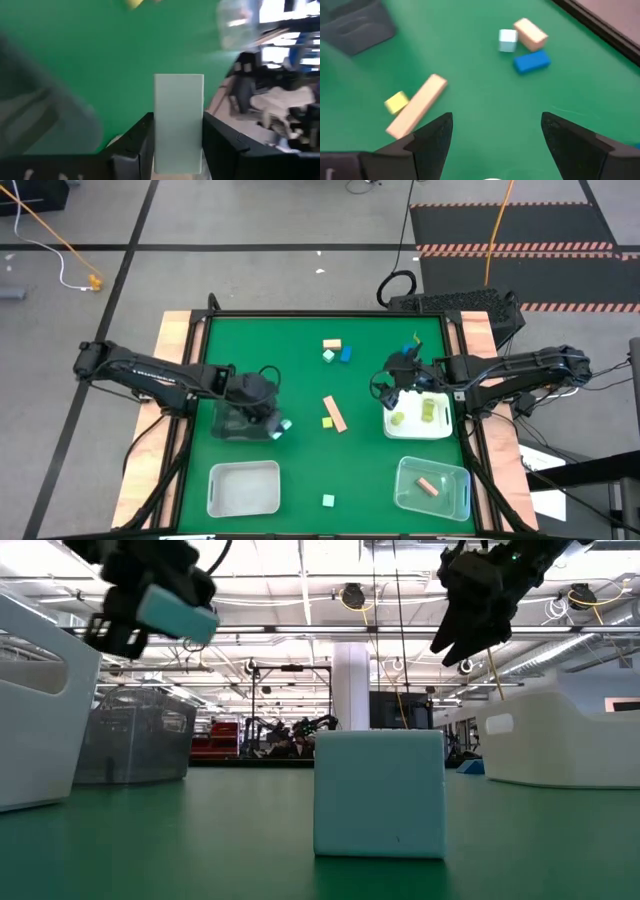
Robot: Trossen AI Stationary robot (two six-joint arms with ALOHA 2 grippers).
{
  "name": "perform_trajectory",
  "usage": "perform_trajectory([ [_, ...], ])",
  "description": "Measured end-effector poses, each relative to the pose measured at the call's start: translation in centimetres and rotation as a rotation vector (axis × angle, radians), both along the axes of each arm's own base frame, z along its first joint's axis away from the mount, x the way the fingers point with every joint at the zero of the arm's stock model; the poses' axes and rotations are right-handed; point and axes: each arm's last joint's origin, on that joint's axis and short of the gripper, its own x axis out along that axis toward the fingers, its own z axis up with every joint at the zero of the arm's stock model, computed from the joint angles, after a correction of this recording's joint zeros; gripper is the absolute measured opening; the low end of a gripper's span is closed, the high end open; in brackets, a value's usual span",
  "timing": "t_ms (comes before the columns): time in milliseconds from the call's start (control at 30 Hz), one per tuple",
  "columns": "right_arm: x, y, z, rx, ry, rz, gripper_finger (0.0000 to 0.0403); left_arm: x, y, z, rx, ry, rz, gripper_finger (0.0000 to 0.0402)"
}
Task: Sort & place blocks by color
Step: Put the top left light blue block into the black bin
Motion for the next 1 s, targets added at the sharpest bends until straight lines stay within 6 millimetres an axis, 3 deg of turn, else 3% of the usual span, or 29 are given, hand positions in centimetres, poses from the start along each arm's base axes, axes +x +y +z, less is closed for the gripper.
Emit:
perform_trajectory([
  [433, -1.2, -4.4, -0.4, -0.038, 0.108, -0.153, 0.0293, -2.7, -0.1, -2.0, 0.113, 0.35, 0.085, 0.0129],
  [667, -2.1, -6.5, -0.8, -0.053, 0.167, -0.222, 0.0293, -3.7, 0.3, -2.4, 0.221, 0.451, 0.131, 0.014],
  [800, -2.9, -7.2, -2.6, -0.046, 0.219, -0.25, 0.0293, -4.4, 0.7, -2.7, 0.318, 0.511, 0.175, 0.0142],
  [1000, -4.4, -7.3, -7.4, 0.082, 0.245, -0.228, 0.0293, -4.6, 1.0, -2.7, 0.388, 0.527, 0.222, 0.0143],
])
